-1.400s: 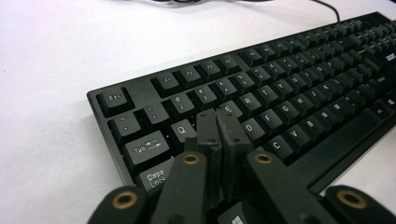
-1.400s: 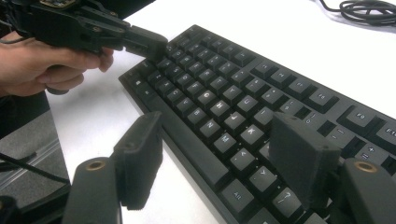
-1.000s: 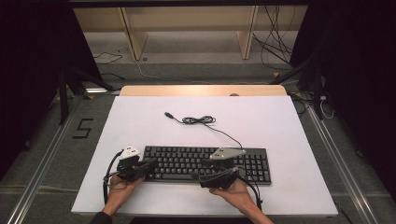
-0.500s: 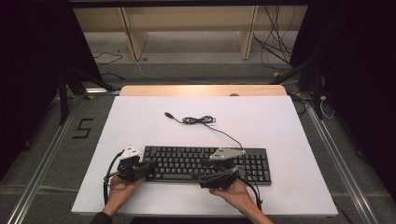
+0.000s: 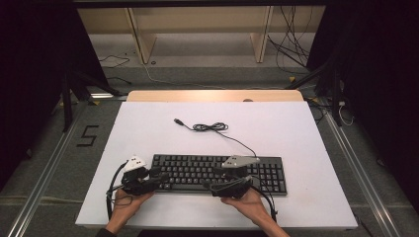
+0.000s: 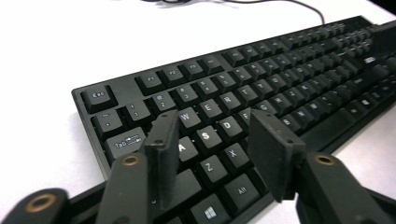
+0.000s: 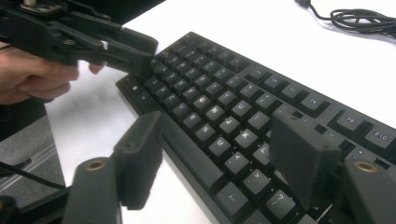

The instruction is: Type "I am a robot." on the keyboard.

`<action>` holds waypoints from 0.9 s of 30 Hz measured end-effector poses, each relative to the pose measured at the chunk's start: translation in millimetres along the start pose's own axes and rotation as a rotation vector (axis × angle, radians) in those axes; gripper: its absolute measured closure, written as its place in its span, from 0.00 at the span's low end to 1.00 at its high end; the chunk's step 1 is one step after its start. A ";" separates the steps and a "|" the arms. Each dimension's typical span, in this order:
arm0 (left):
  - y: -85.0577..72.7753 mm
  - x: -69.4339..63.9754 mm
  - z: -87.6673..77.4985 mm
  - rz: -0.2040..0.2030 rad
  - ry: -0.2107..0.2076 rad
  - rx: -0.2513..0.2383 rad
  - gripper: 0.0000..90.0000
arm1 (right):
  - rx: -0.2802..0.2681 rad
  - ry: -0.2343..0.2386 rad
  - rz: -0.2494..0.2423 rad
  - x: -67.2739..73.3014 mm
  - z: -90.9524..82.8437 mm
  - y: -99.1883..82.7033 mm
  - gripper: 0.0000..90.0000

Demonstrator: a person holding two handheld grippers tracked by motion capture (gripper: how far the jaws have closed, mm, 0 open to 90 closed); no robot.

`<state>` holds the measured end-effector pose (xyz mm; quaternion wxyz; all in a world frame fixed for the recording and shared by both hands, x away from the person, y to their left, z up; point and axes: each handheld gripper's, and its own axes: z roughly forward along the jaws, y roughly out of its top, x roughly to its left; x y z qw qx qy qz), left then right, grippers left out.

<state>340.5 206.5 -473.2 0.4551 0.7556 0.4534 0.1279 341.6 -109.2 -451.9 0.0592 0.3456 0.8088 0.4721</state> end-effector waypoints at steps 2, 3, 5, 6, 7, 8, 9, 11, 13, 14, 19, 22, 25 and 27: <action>-0.6 -0.4 -2.4 -0.001 -0.011 -0.012 0.54 | 0.001 -0.003 -0.004 -0.5 1.5 0.5 0.44; -0.7 -0.8 -3.2 -0.006 -0.017 -0.021 0.51 | 0.001 -0.003 -0.005 -0.9 2.2 0.7 0.46; -0.8 -1.5 -4.6 -0.006 -0.029 -0.034 0.47 | 0.004 -0.010 -0.007 -1.7 3.6 1.2 0.51; -0.9 -2.1 -5.1 -0.003 -0.033 -0.040 0.46 | 0.008 -0.014 -0.005 -1.8 4.4 1.5 0.53; -0.9 -2.7 -5.6 0.006 -0.034 -0.042 0.45 | 0.008 -0.018 -0.006 -2.1 5.2 1.7 0.56; -0.9 -3.5 -6.1 0.010 -0.037 -0.045 0.44 | 0.008 -0.023 -0.006 -2.2 6.2 2.0 0.58; -0.9 -4.2 -6.5 0.011 -0.042 -0.049 0.43 | 0.010 -0.024 -0.006 -2.3 6.8 2.2 0.61; -0.7 -5.5 -7.5 0.011 -0.049 -0.056 0.42 | 0.008 -0.028 -0.009 -2.3 8.0 2.7 0.65; -0.6 -6.8 -8.7 0.016 -0.053 -0.063 0.40 | 0.007 -0.029 -0.014 -2.3 9.4 3.3 0.70; -0.4 -7.2 -9.1 0.015 -0.054 -0.065 0.40 | 0.008 -0.031 -0.016 -2.2 10.1 3.5 0.72; -0.6 -8.0 -10.0 0.019 -0.056 -0.070 0.37 | 0.019 -0.027 -0.027 -0.8 14.9 4.8 0.81; -0.5 -8.1 -11.0 0.018 -0.059 -0.076 0.36 | 0.029 -0.025 -0.032 0.2 18.9 5.4 0.86; -0.3 -8.5 -11.9 0.020 -0.063 -0.080 0.35 | 0.046 -0.027 -0.030 1.3 23.3 5.8 0.91; 0.0 -9.0 -12.9 0.022 -0.063 -0.084 0.34 | 0.052 -0.026 -0.032 2.0 26.0 5.9 0.94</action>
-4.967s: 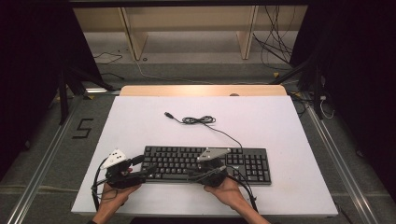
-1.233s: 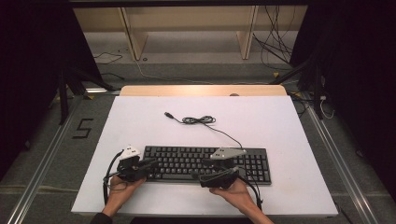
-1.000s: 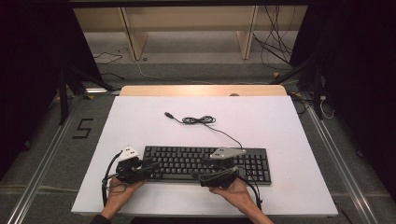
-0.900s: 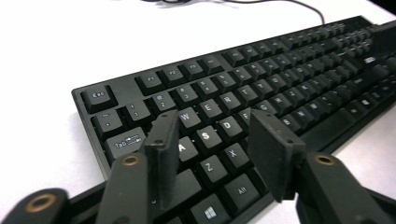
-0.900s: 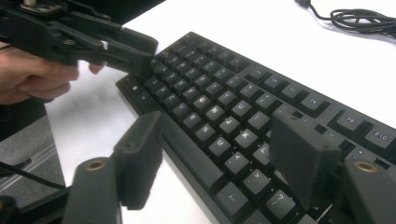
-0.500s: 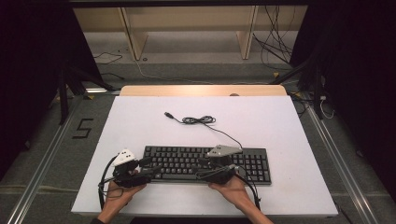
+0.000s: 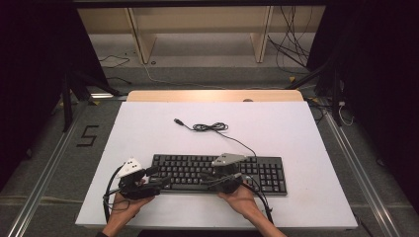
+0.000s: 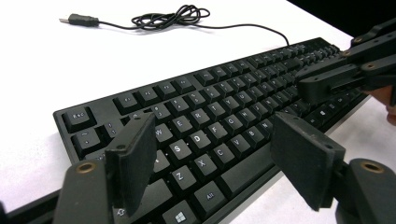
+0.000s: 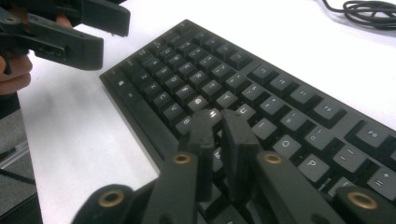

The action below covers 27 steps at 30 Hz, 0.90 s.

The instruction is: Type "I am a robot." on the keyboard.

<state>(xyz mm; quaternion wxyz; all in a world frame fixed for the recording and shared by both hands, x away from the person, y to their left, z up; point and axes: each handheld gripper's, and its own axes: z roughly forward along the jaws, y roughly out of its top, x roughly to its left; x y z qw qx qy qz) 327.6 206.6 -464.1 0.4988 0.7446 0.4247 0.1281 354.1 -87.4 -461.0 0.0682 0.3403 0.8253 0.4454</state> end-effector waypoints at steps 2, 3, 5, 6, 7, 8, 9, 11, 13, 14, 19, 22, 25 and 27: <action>0.3 -0.8 -0.7 -0.001 -0.004 -0.006 0.34 | 0.004 0.000 -0.003 0.7 2.0 0.3 0.96; 0.3 -1.1 -0.7 0.000 -0.005 -0.007 0.34 | 0.006 -0.001 -0.003 0.9 2.8 0.5 0.98; 0.0 -1.8 -0.5 0.003 -0.005 -0.008 0.33 | 0.010 -0.003 -0.003 0.9 4.3 0.9 1.00; 0.1 -1.9 -0.6 0.006 -0.004 -0.005 0.33 | 0.011 -0.005 -0.003 0.5 5.1 0.9 1.00; 0.1 -2.2 -0.7 0.006 -0.004 -0.006 0.33 | 0.014 -0.006 -0.001 0.3 5.8 0.9 1.00; 0.2 -2.5 -0.8 0.006 -0.004 -0.007 0.33 | 0.017 -0.007 -0.001 0.1 6.4 1.0 1.00; 0.2 -2.7 -0.9 0.005 -0.004 -0.006 0.33 | 0.020 -0.009 0.000 -0.3 6.9 1.0 1.00; -0.2 -3.3 -1.2 0.003 -0.003 -0.005 0.33 | 0.025 -0.012 0.003 -1.2 7.8 1.0 1.00; -0.2 -3.7 -1.5 0.003 -0.003 -0.007 0.32 | 0.028 -0.017 0.006 -1.9 8.8 1.1 1.00; -0.3 -3.8 -1.9 0.004 -0.003 -0.007 0.32 | 0.031 -0.019 0.008 -2.2 9.3 1.1 1.00; -0.7 -4.5 -2.2 0.007 -0.001 -0.005 0.32 | 0.043 -0.023 0.008 -2.6 12.8 0.7 1.00; -0.9 -4.3 -2.4 0.005 0.000 -0.003 0.32 | 0.050 -0.022 0.008 -2.2 14.8 0.6 1.00; -1.0 -4.2 -2.5 0.006 0.002 -0.002 0.32 | 0.057 -0.021 0.004 -1.8 17.1 0.1 1.00; -1.1 -4.1 -2.5 0.005 0.002 -0.001 0.31 | 0.068 -0.022 0.003 -1.7 18.8 -0.4 1.00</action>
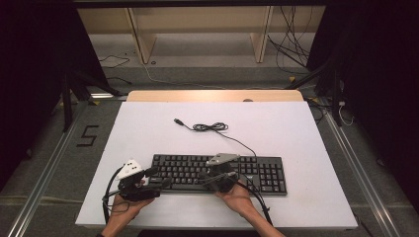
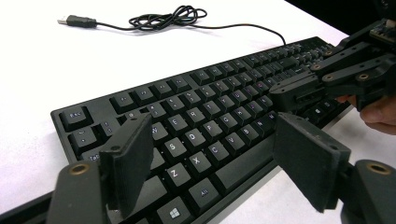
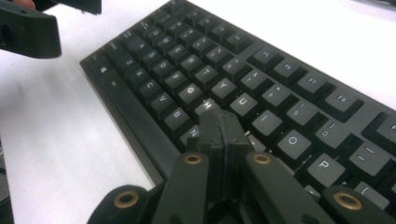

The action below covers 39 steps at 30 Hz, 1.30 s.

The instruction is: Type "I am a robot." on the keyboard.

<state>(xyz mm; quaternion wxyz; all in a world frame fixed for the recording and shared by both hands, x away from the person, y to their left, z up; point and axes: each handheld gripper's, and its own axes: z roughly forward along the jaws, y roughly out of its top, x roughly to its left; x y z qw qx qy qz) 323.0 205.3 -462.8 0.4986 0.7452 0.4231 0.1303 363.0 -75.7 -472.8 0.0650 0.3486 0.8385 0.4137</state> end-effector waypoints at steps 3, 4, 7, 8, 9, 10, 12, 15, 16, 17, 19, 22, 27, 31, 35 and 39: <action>0.0 -0.2 0.0 0.001 0.000 0.000 0.31 | 0.012 -0.001 0.002 -0.1 2.3 -0.6 1.00; 0.1 -0.1 -0.2 0.004 -0.001 0.002 0.31 | 0.015 -0.003 0.001 -0.2 2.8 -0.7 1.00; 0.1 -0.3 -0.1 0.002 -0.001 0.000 0.31 | 0.023 -0.004 0.000 -0.3 3.8 -1.1 1.00; 0.1 -0.3 -0.2 0.002 -0.001 -0.001 0.31 | 0.024 -0.002 0.000 -0.4 4.1 -1.2 1.00; 0.1 -0.3 -0.2 0.002 0.000 -0.003 0.31 | 0.025 -0.002 0.000 -0.3 4.5 -1.5 1.00; 0.2 -0.3 -0.3 0.002 0.000 -0.003 0.31 | 0.028 -0.002 -0.001 -0.1 4.8 -1.6 1.00; 0.2 -0.3 -0.4 0.002 -0.001 -0.003 0.31 | 0.034 -0.005 -0.004 0.3 5.6 -2.1 1.00; 0.2 -0.4 -0.4 0.002 -0.001 -0.005 0.30 | 0.033 -0.003 -0.006 0.3 5.8 -2.2 1.00; 0.2 -0.4 -0.4 0.002 -0.001 -0.006 0.30 | 0.034 -0.003 -0.006 0.2 5.9 -2.3 1.00; 0.2 -0.5 -0.5 0.003 -0.001 -0.008 0.30 | 0.040 -0.004 -0.003 0.3 6.1 -2.5 1.00; 0.2 -0.3 -0.7 0.002 -0.001 -0.009 0.30 | 0.050 -0.005 -0.002 0.1 7.7 -3.7 1.00; 0.2 -0.6 -0.9 0.002 -0.001 -0.013 0.30 | 0.045 -0.016 -0.017 1.5 8.2 -4.3 1.00; 0.2 -0.6 -1.6 0.008 0.001 -0.014 0.30 | 0.045 -0.019 -0.012 2.1 7.8 -4.8 1.00; 0.3 0.1 -1.8 0.005 0.003 -0.018 0.30 | 0.040 -0.014 0.000 1.5 6.9 -4.7 1.00; 0.2 1.1 -1.9 0.000 0.008 -0.022 0.30 | 0.021 0.004 0.019 -0.1 2.6 -3.4 0.93; 0.2 1.3 -2.6 0.001 0.010 -0.027 0.30 | -0.011 0.024 0.035 -2.2 -4.9 -1.5 0.81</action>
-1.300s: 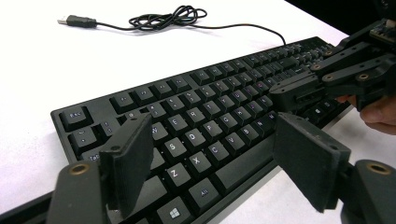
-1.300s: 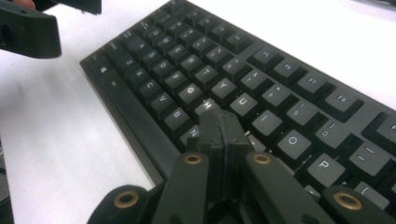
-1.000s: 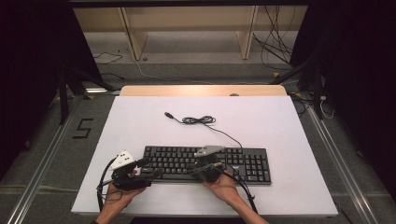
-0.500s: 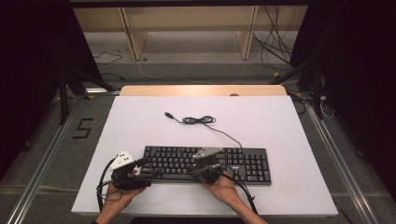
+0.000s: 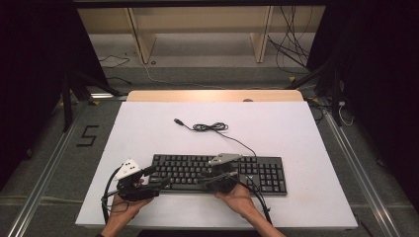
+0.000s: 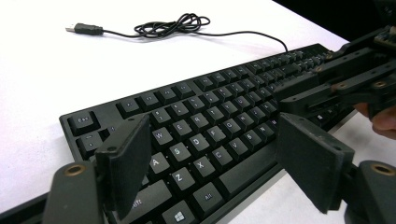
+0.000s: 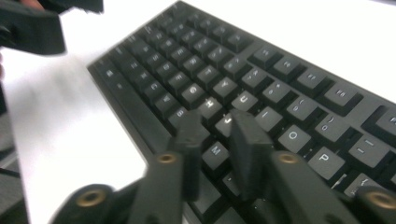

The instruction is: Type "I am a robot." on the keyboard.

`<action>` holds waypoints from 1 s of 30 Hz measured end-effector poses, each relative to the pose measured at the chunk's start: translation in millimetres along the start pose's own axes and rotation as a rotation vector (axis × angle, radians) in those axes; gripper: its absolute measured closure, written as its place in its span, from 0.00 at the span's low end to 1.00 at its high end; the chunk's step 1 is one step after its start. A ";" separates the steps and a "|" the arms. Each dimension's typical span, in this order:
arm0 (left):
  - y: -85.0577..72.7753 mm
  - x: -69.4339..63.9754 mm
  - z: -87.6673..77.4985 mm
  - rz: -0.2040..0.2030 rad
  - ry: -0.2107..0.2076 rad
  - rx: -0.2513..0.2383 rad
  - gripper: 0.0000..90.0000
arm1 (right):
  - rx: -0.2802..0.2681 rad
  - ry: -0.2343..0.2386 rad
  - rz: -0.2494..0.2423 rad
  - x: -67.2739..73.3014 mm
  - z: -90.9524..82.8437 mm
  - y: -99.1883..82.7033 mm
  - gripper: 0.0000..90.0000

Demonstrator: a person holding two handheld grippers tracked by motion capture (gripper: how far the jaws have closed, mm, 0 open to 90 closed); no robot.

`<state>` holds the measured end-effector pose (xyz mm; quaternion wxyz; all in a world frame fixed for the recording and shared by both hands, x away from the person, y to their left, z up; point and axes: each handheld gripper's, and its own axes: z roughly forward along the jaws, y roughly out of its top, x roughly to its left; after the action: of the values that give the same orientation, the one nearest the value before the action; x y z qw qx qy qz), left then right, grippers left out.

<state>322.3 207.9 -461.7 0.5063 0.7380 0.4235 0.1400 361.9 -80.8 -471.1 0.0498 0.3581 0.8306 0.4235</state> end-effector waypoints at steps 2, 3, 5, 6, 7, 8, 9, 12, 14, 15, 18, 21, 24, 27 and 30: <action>0.0 0.0 -0.1 0.002 0.001 -0.001 0.30 | -0.017 0.010 0.008 -0.8 -3.5 0.9 0.76; 0.0 -0.1 -0.1 -0.002 0.002 -0.004 0.30 | -0.024 0.014 0.010 -0.8 -5.1 1.2 0.72; 0.0 0.3 -0.4 -0.002 0.002 -0.005 0.30 | -0.032 0.022 0.010 -0.4 -8.2 1.4 0.67; 0.1 0.7 -0.4 -0.001 0.003 -0.006 0.30 | -0.034 0.026 0.010 -0.1 -9.7 1.3 0.64; 0.1 0.9 -0.5 -0.002 0.004 -0.006 0.30 | -0.037 0.030 0.010 0.2 -11.0 1.3 0.60; 0.0 1.1 -0.4 -0.001 0.005 -0.006 0.30 | -0.039 0.035 0.011 0.5 -12.2 1.2 0.57; 0.0 1.3 -0.5 -0.001 0.005 -0.007 0.30 | -0.041 0.042 0.014 1.2 -13.4 1.1 0.56; 0.0 1.4 -0.6 -0.004 0.008 -0.011 0.30 | -0.050 0.059 0.006 3.1 -16.9 0.7 0.51; -0.1 1.7 -0.6 -0.005 0.008 -0.012 0.30 | -0.053 0.064 0.000 4.6 -18.9 0.5 0.48; -0.1 1.7 -0.6 -0.005 0.009 -0.012 0.30 | -0.053 0.069 0.000 5.3 -20.0 0.4 0.47; -0.1 2.0 -0.6 -0.006 0.010 -0.013 0.30 | -0.055 0.077 0.000 6.6 -22.1 -0.3 0.46; -0.2 2.5 -0.5 -0.007 0.011 -0.013 0.30 | -0.054 0.079 -0.003 7.7 -22.5 -1.2 0.45; -0.2 2.9 -0.5 -0.009 0.011 -0.014 0.30 | -0.047 0.082 -0.003 8.9 -21.7 -2.1 0.45; -0.3 3.4 -0.5 -0.011 0.011 -0.013 0.30 | -0.047 0.084 -0.009 10.0 -21.2 -2.8 0.47; -0.5 3.9 0.0 -0.013 0.011 -0.013 0.30 | -0.046 0.088 -0.016 11.3 -20.9 -3.5 0.49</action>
<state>324.5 210.9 -463.0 0.5099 0.7310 0.4302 0.1433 343.6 -88.9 -458.0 0.0246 0.3314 0.8249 0.4573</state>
